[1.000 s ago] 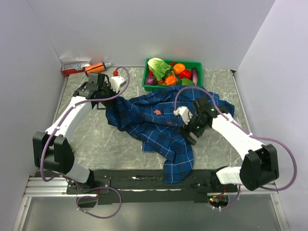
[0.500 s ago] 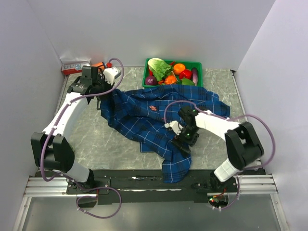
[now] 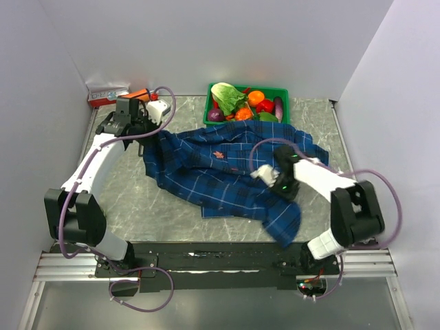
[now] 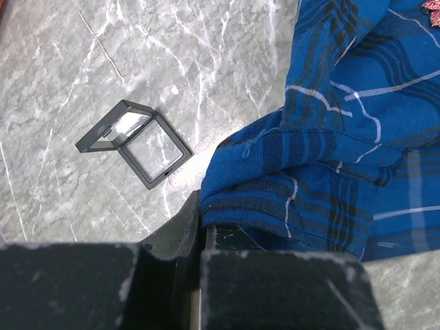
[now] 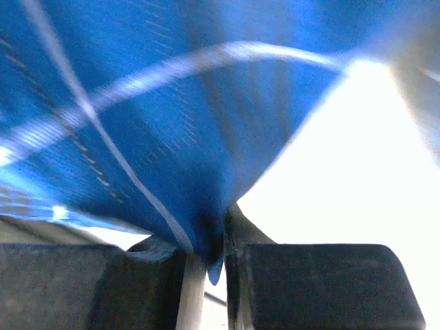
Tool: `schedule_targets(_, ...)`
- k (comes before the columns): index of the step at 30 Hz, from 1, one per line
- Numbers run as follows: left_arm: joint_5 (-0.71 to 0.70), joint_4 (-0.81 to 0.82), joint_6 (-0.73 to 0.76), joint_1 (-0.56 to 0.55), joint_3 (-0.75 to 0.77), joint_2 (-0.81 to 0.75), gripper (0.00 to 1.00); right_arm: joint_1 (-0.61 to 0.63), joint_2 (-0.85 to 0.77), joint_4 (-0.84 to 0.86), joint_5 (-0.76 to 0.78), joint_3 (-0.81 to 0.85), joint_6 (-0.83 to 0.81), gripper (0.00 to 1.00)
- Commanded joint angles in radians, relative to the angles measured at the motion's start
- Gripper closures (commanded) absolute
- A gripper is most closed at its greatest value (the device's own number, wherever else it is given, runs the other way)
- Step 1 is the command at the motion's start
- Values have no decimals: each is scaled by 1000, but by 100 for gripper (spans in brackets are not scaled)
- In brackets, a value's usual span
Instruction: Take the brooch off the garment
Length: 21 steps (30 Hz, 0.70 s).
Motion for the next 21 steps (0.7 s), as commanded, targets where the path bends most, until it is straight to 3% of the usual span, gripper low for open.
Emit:
schedule_targets(1,19,32,4,7,26,-20,99,-145,-98,117,220,56,-303,81)
schedule_targets(6,42,9,13,7,60,-5,99,-196,-165,298,314,7,-537,79)
schedule_targets(12,46,-45,67,6,-70,-49,99,-199,-219,321,322,-170,-556,76)
schedule_targets(14,45,-43,84,6,-162,-83,99,-199,-230,245,244,-168,-491,70)
schedule_targets(15,42,-31,84,6,-191,-94,95,-199,-236,207,204,-142,-443,68)
schedule_targets(16,28,-19,82,6,-244,-104,72,-200,-234,162,159,-57,-394,66)
schedule_targets(19,19,33,79,6,-285,-147,44,-205,-245,-22,-77,147,-212,52)
schedule_targets(21,32,67,48,4,-229,-175,38,-203,-268,-68,-233,229,-167,47)
